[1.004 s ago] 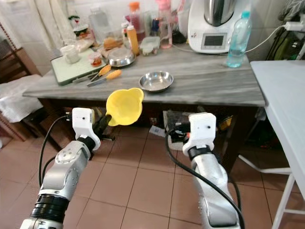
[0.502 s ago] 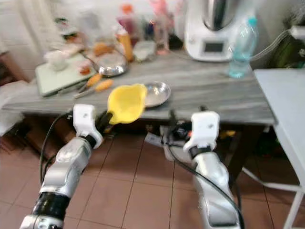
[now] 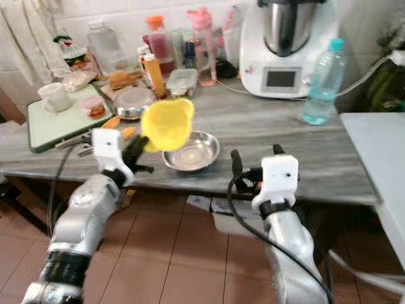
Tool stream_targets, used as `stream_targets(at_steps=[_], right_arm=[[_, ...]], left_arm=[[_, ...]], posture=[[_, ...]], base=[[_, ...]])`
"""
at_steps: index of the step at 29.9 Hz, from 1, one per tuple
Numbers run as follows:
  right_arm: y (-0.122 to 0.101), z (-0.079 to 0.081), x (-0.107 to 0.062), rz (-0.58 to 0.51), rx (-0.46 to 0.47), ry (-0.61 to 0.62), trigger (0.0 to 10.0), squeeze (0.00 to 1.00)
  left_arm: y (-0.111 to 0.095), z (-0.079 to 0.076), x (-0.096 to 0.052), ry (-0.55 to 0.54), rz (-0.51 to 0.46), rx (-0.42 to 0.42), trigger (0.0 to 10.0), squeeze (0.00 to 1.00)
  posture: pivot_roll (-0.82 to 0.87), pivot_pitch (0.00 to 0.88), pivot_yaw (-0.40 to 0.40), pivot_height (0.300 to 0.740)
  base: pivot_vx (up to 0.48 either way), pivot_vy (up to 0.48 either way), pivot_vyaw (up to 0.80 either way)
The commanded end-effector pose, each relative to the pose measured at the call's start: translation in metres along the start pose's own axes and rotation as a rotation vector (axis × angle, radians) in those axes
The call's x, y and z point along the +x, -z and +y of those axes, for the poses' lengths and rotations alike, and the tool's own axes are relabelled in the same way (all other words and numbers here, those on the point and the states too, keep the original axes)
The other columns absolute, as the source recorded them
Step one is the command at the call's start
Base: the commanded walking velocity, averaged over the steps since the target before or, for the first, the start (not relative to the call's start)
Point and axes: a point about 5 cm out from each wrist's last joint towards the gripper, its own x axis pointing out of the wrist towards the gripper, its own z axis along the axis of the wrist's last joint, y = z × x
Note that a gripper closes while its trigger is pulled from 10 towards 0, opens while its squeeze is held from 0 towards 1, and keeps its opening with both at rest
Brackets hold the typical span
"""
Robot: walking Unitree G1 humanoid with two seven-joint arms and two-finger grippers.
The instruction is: Setting the table
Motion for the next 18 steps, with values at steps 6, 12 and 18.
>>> stream_targets(at_steps=[6,12,18], right_arm=[[0.001,-0.010,-0.013,0.021,-0.031,0.035,10.0,0.00],[0.003,-0.011,-0.016,0.034,-0.039,0.039,10.0,0.00],[0.002,-0.010,-0.016,0.036,-0.040,0.033,10.0,0.00]], left_arm=[[-0.001,0.003,-0.021,0.017,0.000,0.062,10.0,0.00],[0.005,0.003,-0.029,0.007,0.024,0.056,10.0,0.00],[0.003,-0.005,-0.028,0.023,0.012,0.042,10.0,0.00]], posture=[[-0.07,0.000,0.118,0.740],[-0.07,0.000,0.109,0.740],[-0.07,0.000,0.108,0.740]], base=[[0.385,0.000,0.00],[0.358,0.000,0.00],[0.339,0.000,0.00]])
